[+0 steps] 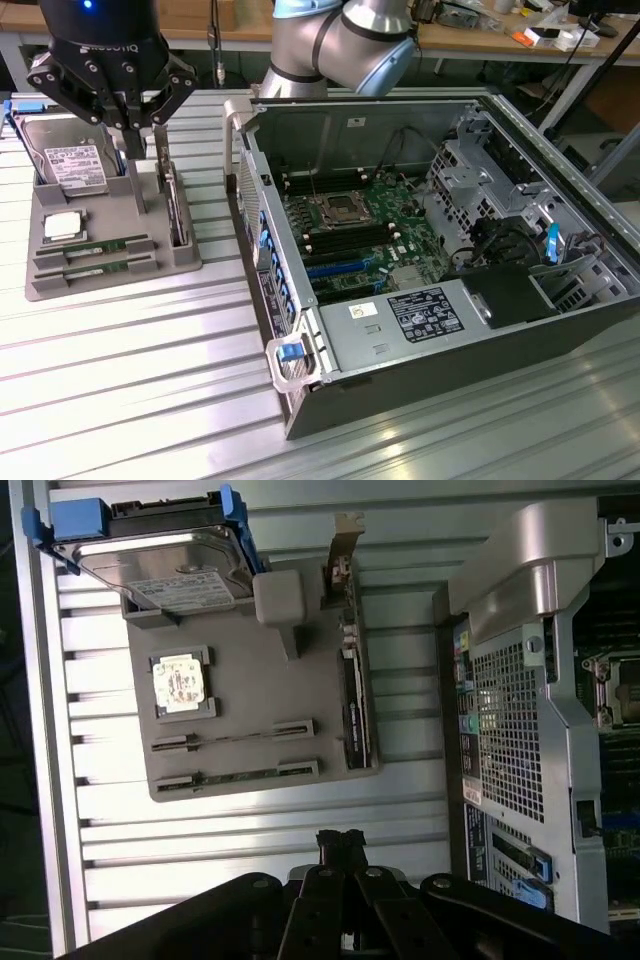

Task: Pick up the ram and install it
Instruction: 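Reach for the ram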

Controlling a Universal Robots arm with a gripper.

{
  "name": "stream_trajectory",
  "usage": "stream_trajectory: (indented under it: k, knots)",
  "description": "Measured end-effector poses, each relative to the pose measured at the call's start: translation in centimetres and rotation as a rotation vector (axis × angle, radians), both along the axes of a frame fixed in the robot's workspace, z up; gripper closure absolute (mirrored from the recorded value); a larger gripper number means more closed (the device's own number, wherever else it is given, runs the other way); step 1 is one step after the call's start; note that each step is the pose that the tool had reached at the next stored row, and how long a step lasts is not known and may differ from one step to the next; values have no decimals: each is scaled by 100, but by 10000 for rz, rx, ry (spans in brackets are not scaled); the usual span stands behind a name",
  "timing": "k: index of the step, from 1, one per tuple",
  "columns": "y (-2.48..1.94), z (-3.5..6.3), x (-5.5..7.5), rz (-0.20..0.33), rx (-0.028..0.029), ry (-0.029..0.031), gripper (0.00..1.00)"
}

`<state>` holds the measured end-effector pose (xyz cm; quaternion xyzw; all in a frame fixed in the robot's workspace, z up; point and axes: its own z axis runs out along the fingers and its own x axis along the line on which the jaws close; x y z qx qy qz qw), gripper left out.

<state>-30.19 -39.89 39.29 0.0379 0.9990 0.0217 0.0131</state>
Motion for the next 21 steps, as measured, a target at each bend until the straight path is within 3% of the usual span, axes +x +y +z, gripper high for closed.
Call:
stream_trajectory:
  k: [16,21]
  knots:
    - [0,-2,-340,0,0,-1,90]
    - [0,-2,-341,0,0,0,90]
